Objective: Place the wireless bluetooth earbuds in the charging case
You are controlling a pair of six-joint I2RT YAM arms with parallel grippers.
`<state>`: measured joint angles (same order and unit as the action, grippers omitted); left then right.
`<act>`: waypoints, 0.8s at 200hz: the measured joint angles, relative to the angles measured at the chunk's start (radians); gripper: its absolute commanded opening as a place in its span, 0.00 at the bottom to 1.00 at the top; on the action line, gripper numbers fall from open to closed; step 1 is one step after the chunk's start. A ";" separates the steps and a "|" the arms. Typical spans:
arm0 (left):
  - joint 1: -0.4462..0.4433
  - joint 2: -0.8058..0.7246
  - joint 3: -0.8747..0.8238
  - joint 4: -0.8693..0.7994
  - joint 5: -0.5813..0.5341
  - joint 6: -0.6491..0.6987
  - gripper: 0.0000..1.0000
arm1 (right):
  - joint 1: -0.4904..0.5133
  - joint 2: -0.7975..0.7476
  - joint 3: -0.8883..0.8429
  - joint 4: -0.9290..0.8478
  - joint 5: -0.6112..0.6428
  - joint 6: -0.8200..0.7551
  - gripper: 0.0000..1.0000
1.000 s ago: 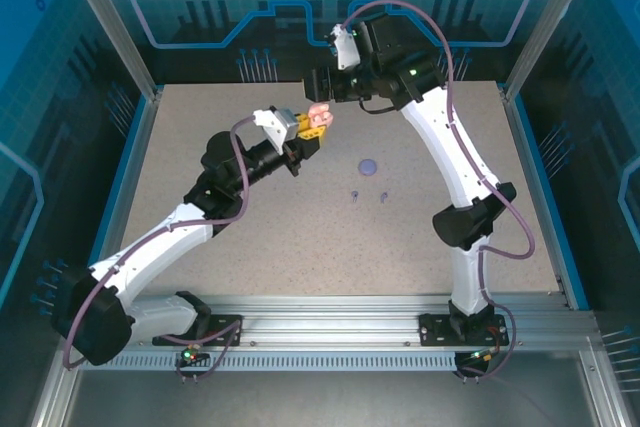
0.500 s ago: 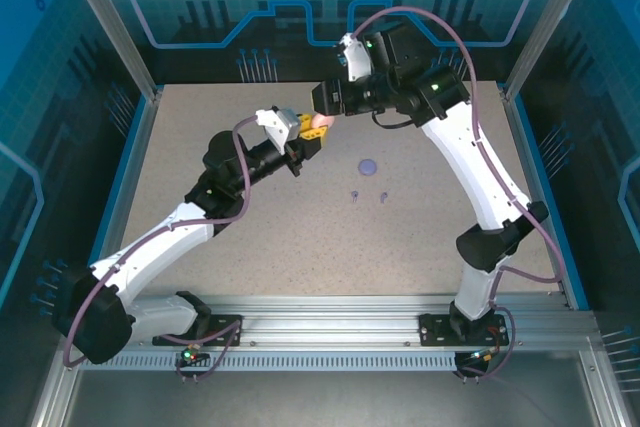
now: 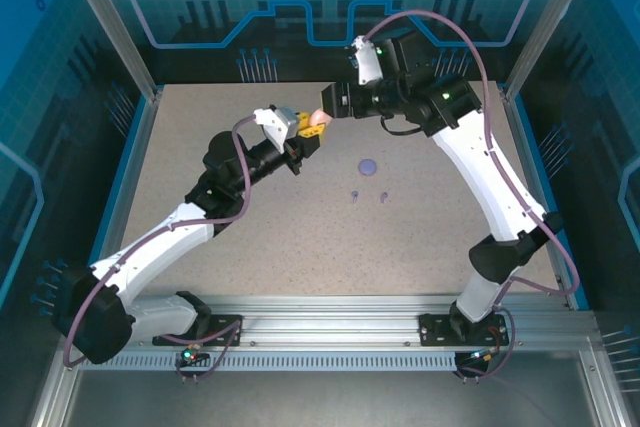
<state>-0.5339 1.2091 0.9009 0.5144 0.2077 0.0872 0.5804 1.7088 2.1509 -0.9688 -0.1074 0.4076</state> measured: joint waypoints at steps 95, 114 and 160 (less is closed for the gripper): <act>0.109 0.241 -0.072 -0.060 -0.084 -0.304 0.00 | -0.005 -0.257 -0.508 0.166 0.152 0.023 0.62; 0.140 0.297 -0.072 -0.092 -0.076 -0.383 0.00 | -0.005 -0.296 -0.605 0.198 0.164 0.042 0.62; 0.175 0.452 -0.048 -0.159 -0.014 -0.509 0.00 | -0.005 -0.341 -0.748 0.259 0.187 0.079 0.62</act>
<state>-0.3592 1.6608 0.8532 0.3553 0.1932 -0.4221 0.5751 1.3682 1.4025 -0.7097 0.0799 0.4870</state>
